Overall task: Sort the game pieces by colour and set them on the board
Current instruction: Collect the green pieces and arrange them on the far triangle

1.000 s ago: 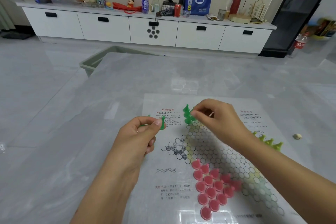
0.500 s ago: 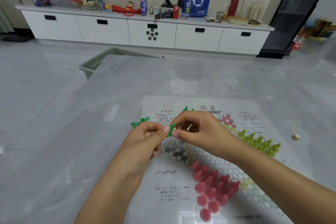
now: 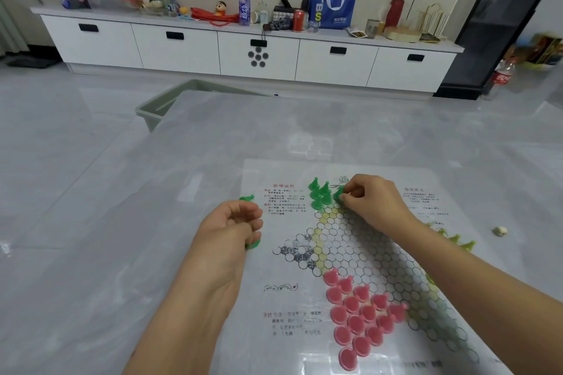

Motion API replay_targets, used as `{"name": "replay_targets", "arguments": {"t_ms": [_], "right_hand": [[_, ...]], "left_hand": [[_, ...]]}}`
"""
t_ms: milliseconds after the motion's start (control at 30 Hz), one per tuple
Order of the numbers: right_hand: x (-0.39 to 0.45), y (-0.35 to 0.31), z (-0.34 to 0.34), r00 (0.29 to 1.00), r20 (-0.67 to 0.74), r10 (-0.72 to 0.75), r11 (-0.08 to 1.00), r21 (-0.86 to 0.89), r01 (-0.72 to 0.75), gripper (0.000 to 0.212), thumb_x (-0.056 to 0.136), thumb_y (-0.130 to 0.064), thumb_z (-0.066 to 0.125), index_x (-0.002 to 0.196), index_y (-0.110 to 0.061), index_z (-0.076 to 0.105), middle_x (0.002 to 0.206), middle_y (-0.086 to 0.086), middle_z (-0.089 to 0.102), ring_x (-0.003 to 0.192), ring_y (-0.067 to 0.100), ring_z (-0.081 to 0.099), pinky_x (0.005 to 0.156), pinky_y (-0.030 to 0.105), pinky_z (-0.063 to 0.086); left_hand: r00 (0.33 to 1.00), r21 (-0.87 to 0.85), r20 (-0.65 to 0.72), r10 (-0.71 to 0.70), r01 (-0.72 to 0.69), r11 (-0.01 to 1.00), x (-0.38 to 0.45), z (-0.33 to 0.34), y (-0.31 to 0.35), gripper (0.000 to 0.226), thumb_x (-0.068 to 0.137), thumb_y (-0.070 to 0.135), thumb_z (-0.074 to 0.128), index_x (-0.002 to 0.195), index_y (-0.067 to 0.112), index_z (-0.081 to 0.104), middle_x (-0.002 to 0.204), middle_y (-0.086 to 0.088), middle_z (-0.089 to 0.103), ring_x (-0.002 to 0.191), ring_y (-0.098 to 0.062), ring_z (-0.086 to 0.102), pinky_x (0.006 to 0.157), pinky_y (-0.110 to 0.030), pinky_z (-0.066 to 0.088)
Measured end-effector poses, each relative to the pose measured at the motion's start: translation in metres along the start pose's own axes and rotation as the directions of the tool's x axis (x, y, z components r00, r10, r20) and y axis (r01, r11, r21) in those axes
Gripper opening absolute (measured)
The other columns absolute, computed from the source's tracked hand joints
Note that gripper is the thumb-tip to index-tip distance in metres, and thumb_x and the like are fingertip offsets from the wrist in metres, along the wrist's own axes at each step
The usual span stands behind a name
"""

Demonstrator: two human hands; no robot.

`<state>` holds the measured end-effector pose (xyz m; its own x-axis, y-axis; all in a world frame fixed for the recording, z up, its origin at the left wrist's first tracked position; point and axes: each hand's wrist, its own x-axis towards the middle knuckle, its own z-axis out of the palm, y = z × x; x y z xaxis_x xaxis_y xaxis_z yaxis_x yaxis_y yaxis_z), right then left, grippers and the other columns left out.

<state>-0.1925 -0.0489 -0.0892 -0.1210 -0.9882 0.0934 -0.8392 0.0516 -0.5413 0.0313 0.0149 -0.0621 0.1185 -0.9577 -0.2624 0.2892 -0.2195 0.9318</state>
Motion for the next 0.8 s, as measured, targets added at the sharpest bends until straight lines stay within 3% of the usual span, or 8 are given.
{"name": "replay_targets", "arguments": {"t_ms": [167,233,400,567,633,700,800], "right_hand": [[-0.002,-0.003,0.004,1.000,-0.027,-0.007,1.000,0.008,0.008,0.009,0.082,-0.023,0.064,0.089,-0.017,0.066,0.073,-0.005,0.061,0.074,0.014,0.057,0.068,0.029,0.048],[-0.003,-0.004,0.004,0.999,-0.032,-0.002,1.000,0.010,0.003,0.008,0.082,-0.024,0.064,0.089,-0.019,0.065,0.072,-0.006,0.061,0.074,0.015,0.058,0.069,0.032,0.050],[-0.004,-0.005,0.005,0.999,-0.037,-0.009,1.000,0.004,0.010,0.007,0.083,-0.024,0.063,0.088,-0.019,0.064,0.068,-0.009,0.058,0.074,0.016,0.057,0.069,0.033,0.051],[-0.004,-0.005,0.005,0.999,-0.043,-0.025,1.000,0.006,0.025,0.009,0.082,-0.023,0.064,0.089,-0.017,0.065,0.070,-0.006,0.059,0.074,0.016,0.057,0.069,0.032,0.049],[-0.004,-0.005,0.005,0.998,-0.044,-0.033,0.999,0.007,0.033,0.010,0.082,-0.023,0.064,0.090,-0.016,0.066,0.069,-0.006,0.059,0.071,0.015,0.056,0.068,0.031,0.048],[-0.005,-0.005,0.004,0.998,-0.036,-0.043,0.999,0.011,0.044,0.013,0.083,-0.023,0.063,0.093,-0.016,0.066,0.070,-0.005,0.061,0.071,0.014,0.056,0.067,0.029,0.047],[-0.008,-0.004,-0.001,0.997,-0.066,-0.044,0.998,0.036,0.047,0.016,0.086,-0.021,0.060,0.099,-0.016,0.067,0.077,-0.002,0.064,0.075,0.012,0.057,0.068,0.023,0.043]], "left_hand": [[1.000,-0.072,0.024,-0.010,0.012,0.997,-0.003,0.002,0.003,0.036,0.080,-0.024,0.035,0.078,0.006,0.055,0.082,-0.009,0.059,0.078,-0.015,0.060,0.075,-0.019,0.048],[0.999,-0.116,0.049,-0.018,0.023,0.993,-0.004,0.002,0.003,0.032,0.082,-0.022,0.038,0.082,0.004,0.056,0.087,-0.010,0.061,0.085,-0.015,0.062,0.079,-0.020,0.052],[0.997,-0.203,0.068,-0.046,0.059,0.977,-0.004,0.000,0.004,0.027,0.085,-0.019,0.038,0.089,0.001,0.055,0.099,-0.017,0.064,0.091,-0.018,0.066,0.073,-0.018,0.055],[0.997,-0.209,0.053,-0.053,0.063,0.976,-0.004,-0.003,0.007,0.018,0.086,-0.012,0.044,0.090,0.001,0.056,0.097,-0.015,0.068,0.086,-0.016,0.069,0.076,-0.021,0.056],[0.998,-0.172,0.040,-0.047,0.053,0.984,-0.004,-0.006,0.008,0.014,0.088,-0.005,0.048,0.089,0.006,0.057,0.093,-0.009,0.072,0.081,-0.012,0.071,0.077,-0.028,0.051],[0.998,-0.131,0.044,-0.033,0.039,0.991,-0.005,-0.008,0.010,0.006,0.089,0.006,0.053,0.089,0.011,0.057,0.084,-0.001,0.075,0.075,-0.008,0.071,0.067,-0.028,0.043],[1.000,-0.175,0.005,0.015,-0.014,0.984,-0.007,-0.013,0.020,0.011,0.088,0.017,0.054,0.082,0.008,0.058,0.061,0.000,0.072,0.055,-0.008,0.067,0.053,-0.021,0.051]]}}
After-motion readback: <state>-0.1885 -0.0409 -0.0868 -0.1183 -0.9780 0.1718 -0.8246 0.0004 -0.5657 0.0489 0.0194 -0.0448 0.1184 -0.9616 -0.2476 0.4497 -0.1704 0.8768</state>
